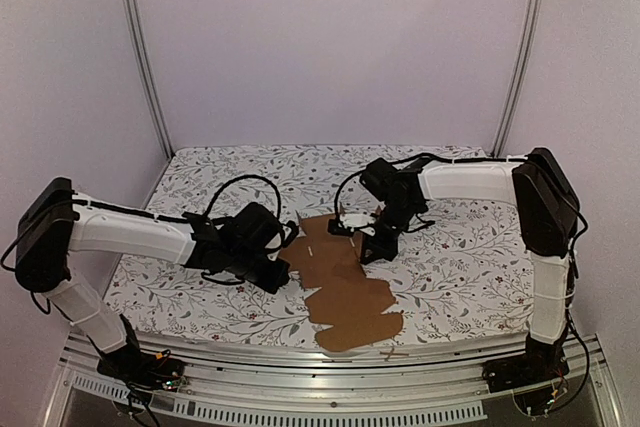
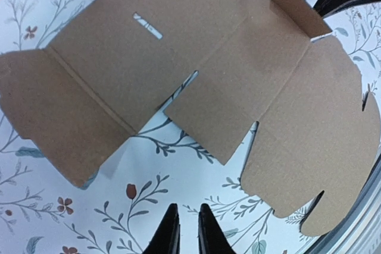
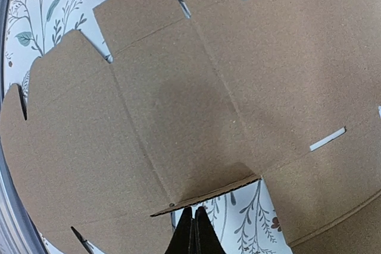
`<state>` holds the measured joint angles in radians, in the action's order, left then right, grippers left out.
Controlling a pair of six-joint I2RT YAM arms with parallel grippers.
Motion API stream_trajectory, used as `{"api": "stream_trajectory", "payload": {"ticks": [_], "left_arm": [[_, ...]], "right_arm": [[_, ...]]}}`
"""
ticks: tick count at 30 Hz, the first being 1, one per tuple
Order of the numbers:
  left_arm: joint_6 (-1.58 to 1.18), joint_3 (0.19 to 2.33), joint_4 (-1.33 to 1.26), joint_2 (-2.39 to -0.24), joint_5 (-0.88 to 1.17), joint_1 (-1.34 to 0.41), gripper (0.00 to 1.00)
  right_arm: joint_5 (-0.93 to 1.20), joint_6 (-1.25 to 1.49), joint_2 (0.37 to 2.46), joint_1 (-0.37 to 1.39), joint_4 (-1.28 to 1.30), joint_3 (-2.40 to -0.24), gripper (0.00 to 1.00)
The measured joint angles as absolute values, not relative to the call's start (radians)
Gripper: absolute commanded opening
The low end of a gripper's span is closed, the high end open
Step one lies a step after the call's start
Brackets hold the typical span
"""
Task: Fold the paper box
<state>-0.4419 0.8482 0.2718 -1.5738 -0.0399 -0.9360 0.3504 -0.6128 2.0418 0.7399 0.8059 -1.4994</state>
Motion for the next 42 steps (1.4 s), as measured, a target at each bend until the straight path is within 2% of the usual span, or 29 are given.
{"api": "stream_trajectory", "payload": {"ticks": [12,26,42], "left_arm": [[-0.381,0.976,0.332,-1.792,-0.055,-0.939,0.06],[-0.371,0.996,0.297,-1.805,-0.091,-0.939,0.09],[-0.392,1.026,0.107,-1.874,0.004,-0.939,0.1]], "right_arm": [[0.324,-0.603,2.109,0.766,0.828,-1.565,0.0],[0.335,-0.56,2.193,0.783,0.851,-1.64,0.0],[0.435,-0.484,2.201,0.747,0.845,-1.624,0.0]]}}
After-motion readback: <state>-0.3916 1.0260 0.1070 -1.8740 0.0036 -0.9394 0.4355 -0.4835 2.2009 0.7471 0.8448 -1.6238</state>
